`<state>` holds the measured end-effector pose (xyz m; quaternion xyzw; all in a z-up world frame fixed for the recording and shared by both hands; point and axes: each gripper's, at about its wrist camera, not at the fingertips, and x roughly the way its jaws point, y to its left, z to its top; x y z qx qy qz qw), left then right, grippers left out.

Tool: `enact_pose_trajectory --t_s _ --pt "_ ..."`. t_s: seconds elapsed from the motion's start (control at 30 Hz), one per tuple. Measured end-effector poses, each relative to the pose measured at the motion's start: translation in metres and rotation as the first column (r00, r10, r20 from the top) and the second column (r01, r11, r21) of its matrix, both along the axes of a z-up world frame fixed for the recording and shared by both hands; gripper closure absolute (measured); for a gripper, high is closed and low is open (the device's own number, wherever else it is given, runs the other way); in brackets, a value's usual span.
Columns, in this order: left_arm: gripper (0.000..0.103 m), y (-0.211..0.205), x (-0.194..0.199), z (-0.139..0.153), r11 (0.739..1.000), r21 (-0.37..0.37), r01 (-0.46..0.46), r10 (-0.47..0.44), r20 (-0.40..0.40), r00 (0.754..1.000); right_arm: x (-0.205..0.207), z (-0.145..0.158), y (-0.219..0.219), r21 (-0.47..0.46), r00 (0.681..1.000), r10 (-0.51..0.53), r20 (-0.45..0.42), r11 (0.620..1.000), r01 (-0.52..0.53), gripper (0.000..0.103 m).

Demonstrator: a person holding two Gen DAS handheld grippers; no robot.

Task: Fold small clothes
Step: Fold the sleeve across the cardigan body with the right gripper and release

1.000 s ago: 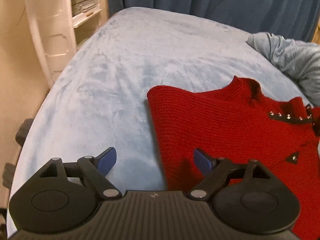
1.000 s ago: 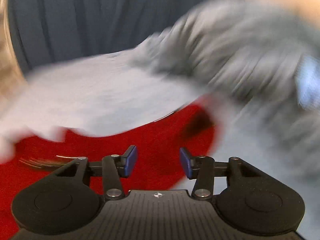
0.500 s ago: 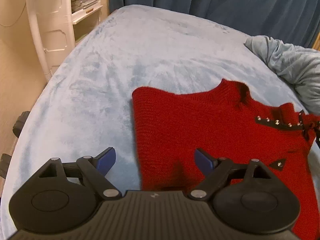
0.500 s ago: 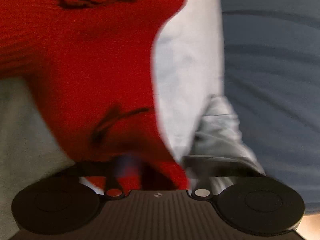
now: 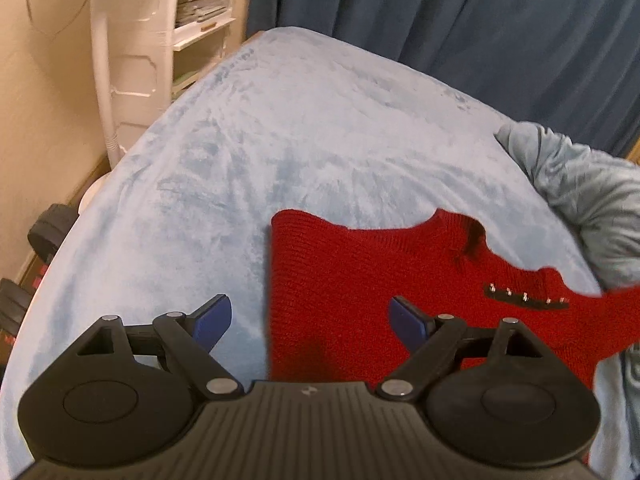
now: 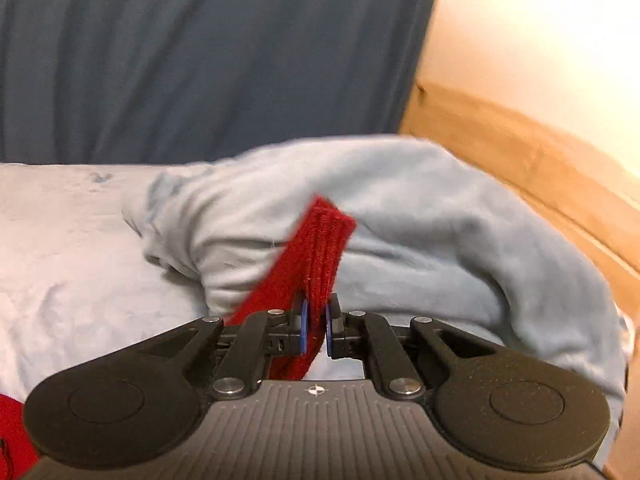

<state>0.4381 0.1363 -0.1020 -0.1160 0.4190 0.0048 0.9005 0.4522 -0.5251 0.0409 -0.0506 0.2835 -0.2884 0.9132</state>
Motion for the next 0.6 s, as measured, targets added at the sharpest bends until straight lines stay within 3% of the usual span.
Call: enact_pose_trajectory --t_s 0.07,0.13,0.23,0.3,0.4,0.47,0.53,0.57,0.6 --pt "0.014 0.003 0.0 0.0 1.0 -0.017 -0.021 0.021 -0.013 1.0 0.002 -0.017 0.012 0.019 0.999 -0.015 -0.039 1.0 0.016 0.095" --pt "0.014 0.007 -0.001 -0.001 0.999 -0.031 -0.029 0.028 -0.025 0.999 -0.008 -0.028 0.031 0.041 1.0 0.015 -0.023 0.999 -0.014 0.095" --pt "0.013 0.015 -0.003 -0.002 0.999 -0.037 -0.031 0.03 -0.028 0.999 -0.01 -0.024 0.087 0.027 0.987 0.159 0.029 0.987 -0.159 0.095" --pt "0.009 0.021 -0.005 -0.003 0.999 -0.036 -0.038 0.037 -0.027 0.999 -0.012 -0.013 0.145 -0.006 0.942 0.325 0.083 0.946 -0.325 0.095" --pt "0.008 0.031 -0.01 -0.004 0.998 -0.039 -0.043 0.043 -0.018 0.999 -0.018 -0.001 0.253 0.006 0.796 0.579 0.174 0.808 -0.589 0.095" --pt "0.008 0.039 -0.015 -0.005 0.998 -0.042 -0.051 0.05 -0.018 0.999 -0.021 -0.009 0.317 0.074 0.69 0.687 0.229 0.694 -0.716 0.095" --pt "0.008 0.048 -0.02 -0.008 0.998 -0.033 -0.057 0.056 -0.029 0.998 -0.02 -0.034 0.382 0.171 0.577 0.79 0.208 0.552 -0.816 0.091" --pt "0.008 0.052 -0.023 -0.01 0.998 -0.021 -0.059 0.058 -0.038 0.998 -0.019 -0.057 0.418 0.232 0.505 0.852 0.138 0.468 -0.853 0.07" --pt "0.008 0.055 -0.026 -0.012 0.998 -0.006 -0.06 0.059 -0.044 0.997 -0.019 -0.074 0.438 0.264 0.479 0.875 0.066 0.448 -0.854 0.042"
